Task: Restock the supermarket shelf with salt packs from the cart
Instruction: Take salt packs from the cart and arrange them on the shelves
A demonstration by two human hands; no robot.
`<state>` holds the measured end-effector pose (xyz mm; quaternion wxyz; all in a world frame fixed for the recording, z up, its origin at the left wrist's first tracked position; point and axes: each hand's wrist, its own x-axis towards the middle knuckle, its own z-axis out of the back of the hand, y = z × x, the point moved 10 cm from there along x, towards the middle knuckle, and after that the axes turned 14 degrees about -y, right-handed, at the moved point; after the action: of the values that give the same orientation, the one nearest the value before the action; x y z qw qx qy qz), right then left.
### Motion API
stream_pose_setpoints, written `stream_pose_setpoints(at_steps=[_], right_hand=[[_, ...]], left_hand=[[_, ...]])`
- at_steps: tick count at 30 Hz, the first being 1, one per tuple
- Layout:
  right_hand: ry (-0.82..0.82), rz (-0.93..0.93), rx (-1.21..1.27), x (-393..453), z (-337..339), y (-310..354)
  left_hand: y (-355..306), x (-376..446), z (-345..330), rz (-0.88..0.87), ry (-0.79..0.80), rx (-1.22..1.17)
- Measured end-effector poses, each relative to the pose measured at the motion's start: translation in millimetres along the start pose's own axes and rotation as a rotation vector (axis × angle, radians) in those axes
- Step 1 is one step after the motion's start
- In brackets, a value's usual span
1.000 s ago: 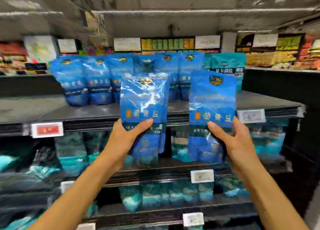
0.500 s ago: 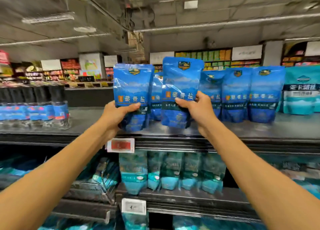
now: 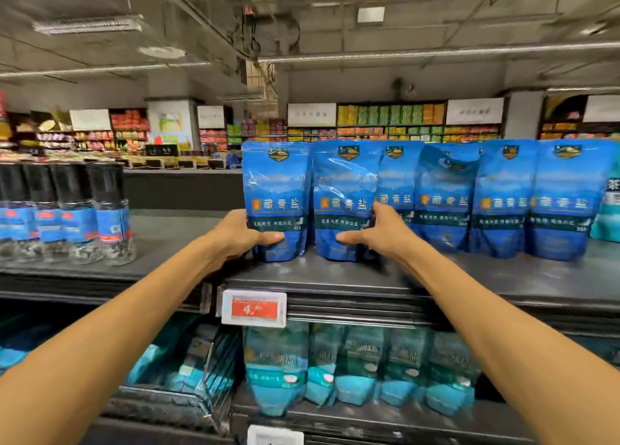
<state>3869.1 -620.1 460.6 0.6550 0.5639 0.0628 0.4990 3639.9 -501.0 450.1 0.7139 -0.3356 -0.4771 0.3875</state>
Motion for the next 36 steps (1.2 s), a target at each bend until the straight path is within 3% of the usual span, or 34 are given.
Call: stream_pose_setpoints(at_steps=[8, 18, 24, 30, 36], right_hand=[[-0.121, 0.117, -0.162, 6, 0, 11], [-0.067, 0.018, -0.241, -3, -3, -4], [-0.066, 0.006, -0.240, -21, 15, -5], [-0.280, 0.076, -0.063, -61, 75, 10], [-0.364, 0.113, 0.235, -130, 132, 0]], left_hand=[[-8, 1, 4, -0.094, -0.081, 0.178], [-3, -9, 19, -0.080, -0.223, 0.337], [-4, -25, 33, -0.035, -0.322, 0.299], [-32, -79, 50, -0.168, -0.531, 0.029], [-54, -149, -7, -0.235, -0.343, -0.314]])
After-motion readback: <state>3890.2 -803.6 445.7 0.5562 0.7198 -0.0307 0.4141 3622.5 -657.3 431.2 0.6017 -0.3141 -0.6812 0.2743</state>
